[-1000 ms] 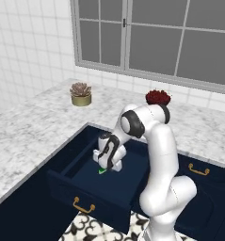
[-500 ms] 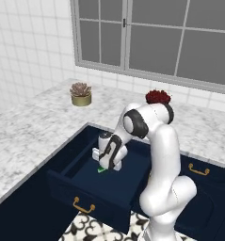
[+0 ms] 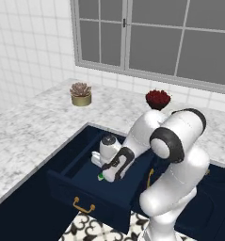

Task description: Pick up the knife from the drawer and place it on the cutting board. Then place the meat from the plate to the cutting board.

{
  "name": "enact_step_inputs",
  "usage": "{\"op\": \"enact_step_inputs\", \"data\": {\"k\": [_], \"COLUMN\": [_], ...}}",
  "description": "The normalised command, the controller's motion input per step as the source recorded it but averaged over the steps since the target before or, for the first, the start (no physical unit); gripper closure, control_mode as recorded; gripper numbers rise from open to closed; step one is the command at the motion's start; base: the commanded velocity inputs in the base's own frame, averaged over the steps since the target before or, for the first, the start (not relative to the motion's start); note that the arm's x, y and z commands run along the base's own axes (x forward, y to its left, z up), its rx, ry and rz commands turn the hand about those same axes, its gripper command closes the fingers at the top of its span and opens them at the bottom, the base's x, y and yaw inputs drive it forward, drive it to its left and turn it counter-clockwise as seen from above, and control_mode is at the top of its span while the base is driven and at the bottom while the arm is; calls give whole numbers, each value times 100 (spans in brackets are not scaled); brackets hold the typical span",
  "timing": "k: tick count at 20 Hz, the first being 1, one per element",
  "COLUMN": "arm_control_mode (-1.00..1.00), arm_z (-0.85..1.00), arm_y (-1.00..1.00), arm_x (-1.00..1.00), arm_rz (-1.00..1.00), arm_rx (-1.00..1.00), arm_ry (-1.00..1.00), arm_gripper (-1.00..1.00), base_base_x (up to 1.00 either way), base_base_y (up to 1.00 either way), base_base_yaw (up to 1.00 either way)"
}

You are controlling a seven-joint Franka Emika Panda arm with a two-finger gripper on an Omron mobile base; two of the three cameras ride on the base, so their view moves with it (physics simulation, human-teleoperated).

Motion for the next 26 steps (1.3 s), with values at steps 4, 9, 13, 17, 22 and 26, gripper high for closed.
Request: {"op": "enact_step_inputs", "data": {"k": [4, 9, 13, 17, 22, 26], "arm_control_mode": [-100, -100, -100, -100, -100, -100], "arm_z": [100, 100, 100, 100, 100, 100], "arm_y": [0, 0, 0, 0, 0, -2], "arm_x": [-37, -54, -43, -50, -40, -16], "arm_rz": [0, 0, 0, 0, 4, 13], "arm_rx": [0, 0, 0, -1, 0, 0], "arm_ry": [-3, 0, 0, -4, -2, 0], "arm_gripper": [100, 100, 100, 100, 100, 100], "base_base_x": [0, 0, 0, 0, 0, 0], "base_base_y": [0, 0, 0, 0, 0, 0], "base_base_yaw": [0, 0, 0, 0, 0, 0]}}
